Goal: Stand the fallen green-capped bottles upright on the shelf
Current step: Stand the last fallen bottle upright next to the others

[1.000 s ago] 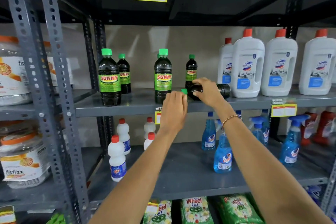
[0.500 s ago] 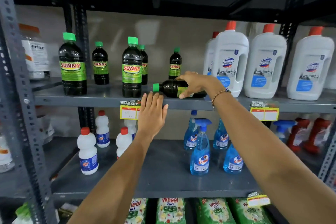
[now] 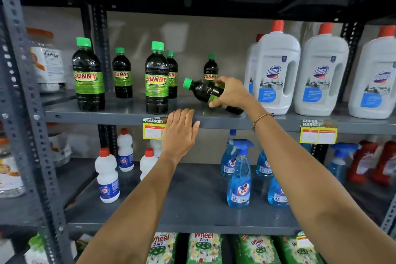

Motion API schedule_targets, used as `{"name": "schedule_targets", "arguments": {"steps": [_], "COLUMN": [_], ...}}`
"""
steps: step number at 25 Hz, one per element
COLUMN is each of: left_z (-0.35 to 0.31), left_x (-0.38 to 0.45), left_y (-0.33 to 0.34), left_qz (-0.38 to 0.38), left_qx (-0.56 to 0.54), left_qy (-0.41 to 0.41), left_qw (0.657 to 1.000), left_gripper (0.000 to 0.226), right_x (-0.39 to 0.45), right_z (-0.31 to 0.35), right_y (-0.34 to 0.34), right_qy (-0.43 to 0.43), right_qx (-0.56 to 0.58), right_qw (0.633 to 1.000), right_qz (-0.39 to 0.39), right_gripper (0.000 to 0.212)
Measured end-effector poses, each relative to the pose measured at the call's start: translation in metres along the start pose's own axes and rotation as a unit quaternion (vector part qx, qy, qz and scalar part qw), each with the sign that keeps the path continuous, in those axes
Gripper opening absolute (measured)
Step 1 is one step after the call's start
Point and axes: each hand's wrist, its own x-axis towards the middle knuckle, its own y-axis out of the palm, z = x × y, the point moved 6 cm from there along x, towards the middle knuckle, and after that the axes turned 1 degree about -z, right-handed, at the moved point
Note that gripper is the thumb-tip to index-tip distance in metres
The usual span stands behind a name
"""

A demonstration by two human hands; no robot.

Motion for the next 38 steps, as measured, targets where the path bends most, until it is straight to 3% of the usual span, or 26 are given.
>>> {"name": "schedule_targets", "arguments": {"steps": [3, 6, 10, 14, 18, 20, 23, 27, 31, 35, 38], "left_z": [-0.001, -0.002, -0.001, -0.001, -0.001, -0.001, 0.000, -0.001, -0.002, -0.002, -0.001], "left_x": [0.000, 0.000, -0.003, -0.004, -0.007, -0.009, -0.005, -0.006, -0.009, -0.008, -0.008], "left_y": [0.001, 0.002, 0.004, 0.007, 0.007, 0.007, 0.007, 0.003, 0.004, 0.005, 0.004], "left_qz": [0.001, -0.010, -0.034, -0.038, -0.049, -0.049, -0.048, -0.054, -0.044, -0.045, -0.043], "left_qx": [0.012, 0.017, 0.027, 0.028, 0.022, 0.021, 0.020, 0.022, 0.019, 0.019, 0.022], "left_qy": [-0.008, -0.013, -0.006, -0.008, -0.005, -0.001, -0.006, -0.004, -0.007, -0.007, -0.008], "left_qw": [1.000, 1.000, 0.999, 0.999, 0.999, 0.999, 0.999, 0.998, 0.999, 0.999, 0.999], "left_gripper": [0.040, 0.039, 0.039, 0.041, 0.040, 0.040, 0.041, 0.041, 0.041, 0.041, 0.041], "right_x": [0.001, 0.002, 0.009, 0.010, 0.012, 0.010, 0.011, 0.011, 0.008, 0.010, 0.008], "right_z": [0.003, -0.003, -0.012, -0.018, -0.029, -0.032, -0.030, -0.032, -0.031, -0.034, -0.031], "right_y": [-0.006, 0.012, 0.032, 0.046, 0.057, 0.056, 0.049, 0.051, 0.053, 0.058, 0.055], "right_qy": [0.042, 0.112, 0.122, 0.107, 0.148, 0.163, 0.154, 0.168, 0.170, 0.194, 0.187], "right_qx": [0.189, 0.301, 0.255, 0.276, 0.313, 0.292, 0.186, 0.247, 0.181, 0.195, 0.125], "right_qw": [0.970, 0.921, 0.935, 0.943, 0.936, 0.938, 0.959, 0.946, 0.961, 0.959, 0.970], "right_qz": [-0.148, -0.220, -0.213, -0.152, -0.067, -0.094, -0.151, -0.126, -0.124, -0.073, -0.097], "right_gripper": [0.043, 0.058, 0.082, 0.086, 0.081, 0.077, 0.087, 0.084, 0.091, 0.076, 0.092]}}
